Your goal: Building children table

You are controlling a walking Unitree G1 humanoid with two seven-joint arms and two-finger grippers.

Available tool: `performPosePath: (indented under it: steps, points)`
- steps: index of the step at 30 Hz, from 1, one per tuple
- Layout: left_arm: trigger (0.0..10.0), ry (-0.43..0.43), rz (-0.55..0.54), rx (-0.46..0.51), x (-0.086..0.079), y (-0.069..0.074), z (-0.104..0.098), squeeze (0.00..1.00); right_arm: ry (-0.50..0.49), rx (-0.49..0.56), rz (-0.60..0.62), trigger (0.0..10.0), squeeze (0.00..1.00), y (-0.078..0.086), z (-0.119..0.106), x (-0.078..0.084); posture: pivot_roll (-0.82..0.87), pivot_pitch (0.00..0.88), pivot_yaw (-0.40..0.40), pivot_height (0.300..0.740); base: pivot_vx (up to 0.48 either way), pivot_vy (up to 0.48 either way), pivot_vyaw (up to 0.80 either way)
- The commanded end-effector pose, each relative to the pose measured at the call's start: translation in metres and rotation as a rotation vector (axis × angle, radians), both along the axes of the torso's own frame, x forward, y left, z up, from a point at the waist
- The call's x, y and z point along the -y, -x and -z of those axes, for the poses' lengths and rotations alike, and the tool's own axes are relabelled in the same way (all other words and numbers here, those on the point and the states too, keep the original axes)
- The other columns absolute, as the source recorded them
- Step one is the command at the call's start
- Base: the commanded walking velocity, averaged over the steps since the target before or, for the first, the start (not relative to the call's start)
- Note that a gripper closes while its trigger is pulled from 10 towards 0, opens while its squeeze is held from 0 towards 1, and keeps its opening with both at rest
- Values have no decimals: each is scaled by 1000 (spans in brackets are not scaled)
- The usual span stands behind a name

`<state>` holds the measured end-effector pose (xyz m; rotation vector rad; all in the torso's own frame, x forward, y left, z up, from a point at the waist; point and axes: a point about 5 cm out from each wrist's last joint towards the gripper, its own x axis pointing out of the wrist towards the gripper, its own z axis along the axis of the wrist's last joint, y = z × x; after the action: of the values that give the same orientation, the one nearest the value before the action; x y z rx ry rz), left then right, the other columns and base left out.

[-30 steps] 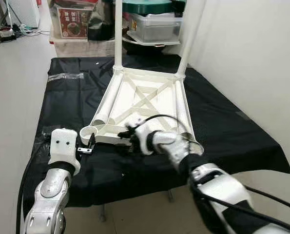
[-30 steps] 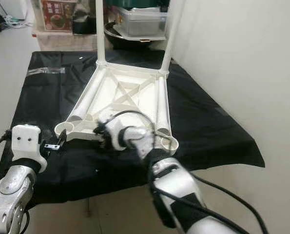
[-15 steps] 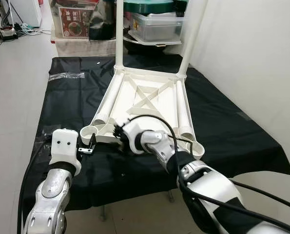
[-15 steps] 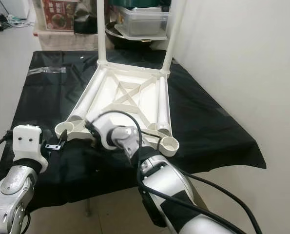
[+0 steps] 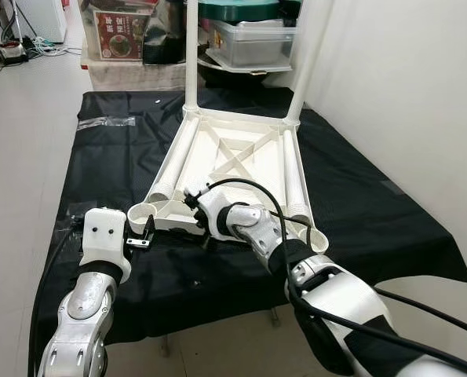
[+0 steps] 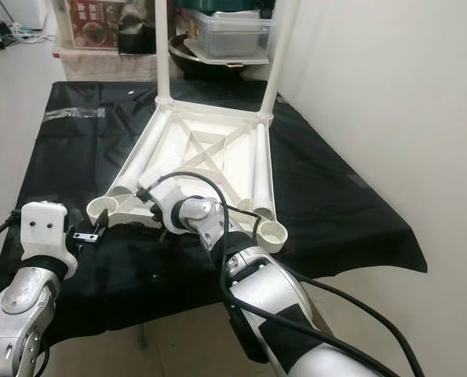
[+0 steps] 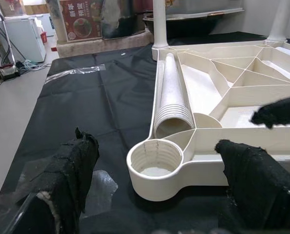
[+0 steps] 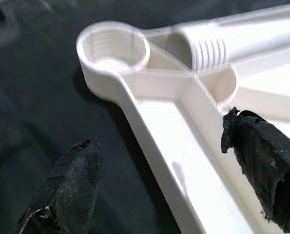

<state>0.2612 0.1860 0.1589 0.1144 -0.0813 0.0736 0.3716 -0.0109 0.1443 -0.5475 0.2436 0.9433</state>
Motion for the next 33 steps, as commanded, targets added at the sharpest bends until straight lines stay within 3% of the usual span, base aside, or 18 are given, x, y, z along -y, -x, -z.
performPosePath:
  steps: [1, 2, 7, 8, 9, 11, 14, 15, 16, 17, 25, 27, 30, 33]
  points:
    - [10000, -1, 11, -8, 2, -1, 3, 0, 22, -57, -4, 10000, 247, 3, 10, 5, 135, 0, -121, 740, 0, 0, 0]
    - [10000, -1, 12, -8, 2, -1, 3, 0, 24, -83, -12, 10000, 0, 4, 13, 7, 135, 0, -121, 740, 0, 0, 0]
    - [10000, -1, 13, -7, 2, -2, 2, 0, 38, -86, -13, 9373, 0, 4, 14, 8, 136, 0, -118, 740, 0, 0, 0]
    - [10000, -2, 14, -7, 3, -2, 2, 0, 59, -94, -17, 5255, 0, 5, 16, 9, 135, 0, -117, 740, 0, 0, 0]
    - [10000, -3, 15, -7, 3, -3, 3, 0, 97, -114, -22, 4118, 0, 7, 21, 10, 141, 0, -121, 740, 0, 0, 0]
    - [10000, -3, 15, -7, 3, -3, 3, 0, 97, -114, -22, 4118, 0, 7, 21, 10, 141, 0, -121, 740, 0, 0, 0]
    - [10000, -4, 16, -5, 3, -3, 3, 0, 174, -174, -49, 4314, 0, 12, 31, 9, 147, 0, -128, 740, 0, 0, 0]
    - [10000, -3, 15, -3, 3, -3, 2, 0, 194, -208, -53, 5529, 0, 15, 34, 8, 152, 0, -136, 740, 0, 0, 0]
    - [10000, -3, 15, -3, 3, -3, 2, 0, 194, -208, -53, 5529, 0, 15, 34, 8, 152, 0, -136, 740, 0, 0, 0]
    - [10000, -2, 13, -1, 4, -2, 2, 0, 214, -251, -56, 0, 0, 17, 37, 8, 156, 0, -144, 740, 0, 0, 0]
    - [10000, 5, 8, 1, 6, 0, 2, 0, 295, -281, -90, 0, 0, 18, 38, 11, 154, 0, -152, 740, 0, 0, 0]
    - [10000, 9, 7, 1, 6, -1, 3, 0, 428, -264, -158, 0, 0, 20, 44, 20, 149, 0, -152, 740, 0, 0, 0]
    - [10000, 10, 7, 1, 6, -1, 3, 0, 447, -266, -169, 0, 0, 21, 46, 22, 149, 0, -152, 740, 0, 0, 0]
    - [10000, 11, 7, 1, 7, -1, 3, 0, 527, -239, -239, 0, 0, 22, 49, 30, 154, 0, -159, 740, 0, 0, 0]
